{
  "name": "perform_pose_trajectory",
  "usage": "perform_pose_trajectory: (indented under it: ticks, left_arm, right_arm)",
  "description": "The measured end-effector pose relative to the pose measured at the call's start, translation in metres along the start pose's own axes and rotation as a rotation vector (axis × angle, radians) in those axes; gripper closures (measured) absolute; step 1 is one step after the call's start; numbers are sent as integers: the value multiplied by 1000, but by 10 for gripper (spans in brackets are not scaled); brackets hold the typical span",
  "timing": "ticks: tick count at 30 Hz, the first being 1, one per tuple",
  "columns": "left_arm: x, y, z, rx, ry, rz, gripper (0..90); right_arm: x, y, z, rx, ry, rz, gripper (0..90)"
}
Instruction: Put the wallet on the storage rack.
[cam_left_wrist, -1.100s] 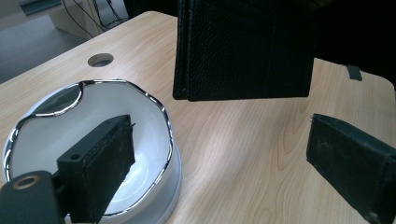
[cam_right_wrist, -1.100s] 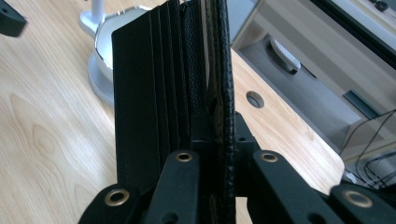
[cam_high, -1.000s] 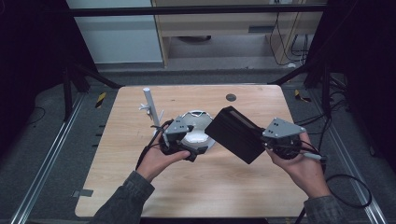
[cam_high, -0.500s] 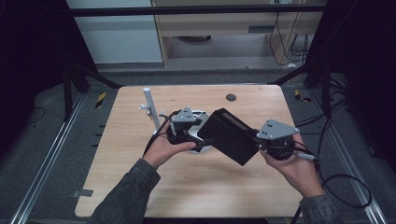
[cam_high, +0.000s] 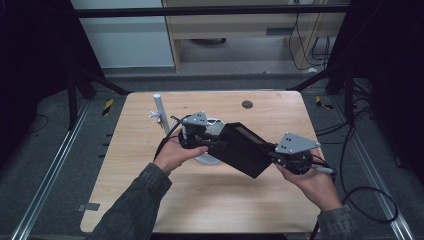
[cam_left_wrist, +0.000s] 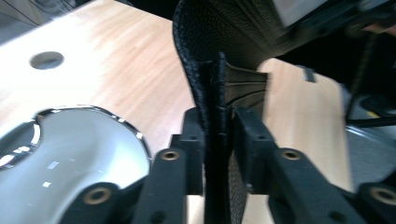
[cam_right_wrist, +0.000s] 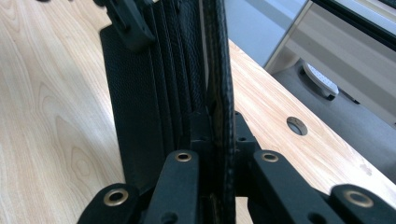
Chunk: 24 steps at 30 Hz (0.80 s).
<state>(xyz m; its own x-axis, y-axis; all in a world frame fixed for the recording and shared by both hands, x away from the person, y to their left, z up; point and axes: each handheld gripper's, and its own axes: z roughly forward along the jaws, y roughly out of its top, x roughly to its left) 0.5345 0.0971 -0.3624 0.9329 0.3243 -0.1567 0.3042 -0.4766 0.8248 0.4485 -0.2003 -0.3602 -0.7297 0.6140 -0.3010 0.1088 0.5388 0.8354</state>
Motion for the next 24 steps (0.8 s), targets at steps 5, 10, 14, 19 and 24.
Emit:
perform_pose_trajectory:
  ticks: [5,10,14,19,24]
  left_arm:
    - [-10,17,-6,71,48,26,807]
    - [-21,39,-13,114,112,49,812]
    - [-25,56,-25,131,180,69,812]
    - [-28,67,-43,151,229,65,811]
    - [-28,83,-64,144,261,64,810]
  right_arm:
    - [4,-10,2,12,-3,4,823]
    - [9,-21,7,37,26,62,582]
    - [21,-39,14,104,67,114,336]
    - [23,-70,22,96,-22,258,128]
    - [19,-93,35,177,-76,322,72]
